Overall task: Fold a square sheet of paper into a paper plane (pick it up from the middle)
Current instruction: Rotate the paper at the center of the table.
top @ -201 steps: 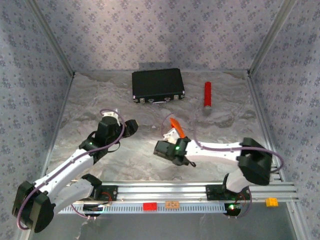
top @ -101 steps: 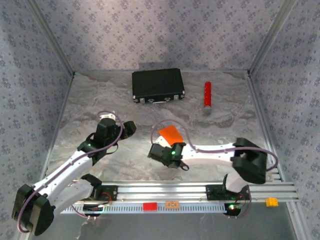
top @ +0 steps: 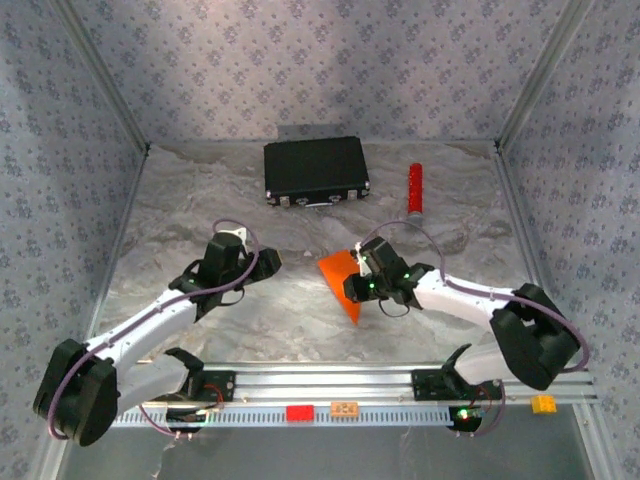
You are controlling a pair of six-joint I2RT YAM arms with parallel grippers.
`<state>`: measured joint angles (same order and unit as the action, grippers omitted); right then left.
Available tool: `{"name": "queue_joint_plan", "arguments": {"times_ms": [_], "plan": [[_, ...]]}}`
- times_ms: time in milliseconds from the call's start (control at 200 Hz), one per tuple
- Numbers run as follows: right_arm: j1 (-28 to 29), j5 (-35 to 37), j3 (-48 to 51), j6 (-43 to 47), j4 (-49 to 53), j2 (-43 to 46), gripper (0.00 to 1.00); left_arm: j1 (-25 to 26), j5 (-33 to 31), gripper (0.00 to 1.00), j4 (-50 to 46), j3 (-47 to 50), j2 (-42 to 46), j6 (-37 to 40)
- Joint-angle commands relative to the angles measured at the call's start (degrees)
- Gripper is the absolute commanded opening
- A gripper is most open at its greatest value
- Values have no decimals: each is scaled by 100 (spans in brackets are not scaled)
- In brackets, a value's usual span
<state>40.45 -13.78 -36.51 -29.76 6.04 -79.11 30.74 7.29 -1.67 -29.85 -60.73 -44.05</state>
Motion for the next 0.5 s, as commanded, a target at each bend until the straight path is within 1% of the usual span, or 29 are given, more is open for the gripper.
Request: {"name": "queue_joint_plan", "arguments": {"times_ms": [0, 170, 310, 395, 445, 495], "plan": [[-171, -894, 162, -333, -451, -268, 15, -41, 250, 50, 203, -195, -70, 12], [-217, -915, 420, -578, -638, -509, 15, -31, 280, 46, 243, -184, -106, -66], [-209, -573, 487, -1143, -558, -651, 19, -25, 366, 43, 401, -112, -162, -190], [-196, -367, 507, -1533, -524, -756, 18, -31, 414, 40, 425, -118, -186, -208], [-180, -379, 563, -1827, -662, -817, 17, -19, 443, 39, 425, -122, -203, -209], [-134, -376, 728, -2251, -1054, -842, 17, -21, 457, 38, 444, -118, -202, -218]]}}
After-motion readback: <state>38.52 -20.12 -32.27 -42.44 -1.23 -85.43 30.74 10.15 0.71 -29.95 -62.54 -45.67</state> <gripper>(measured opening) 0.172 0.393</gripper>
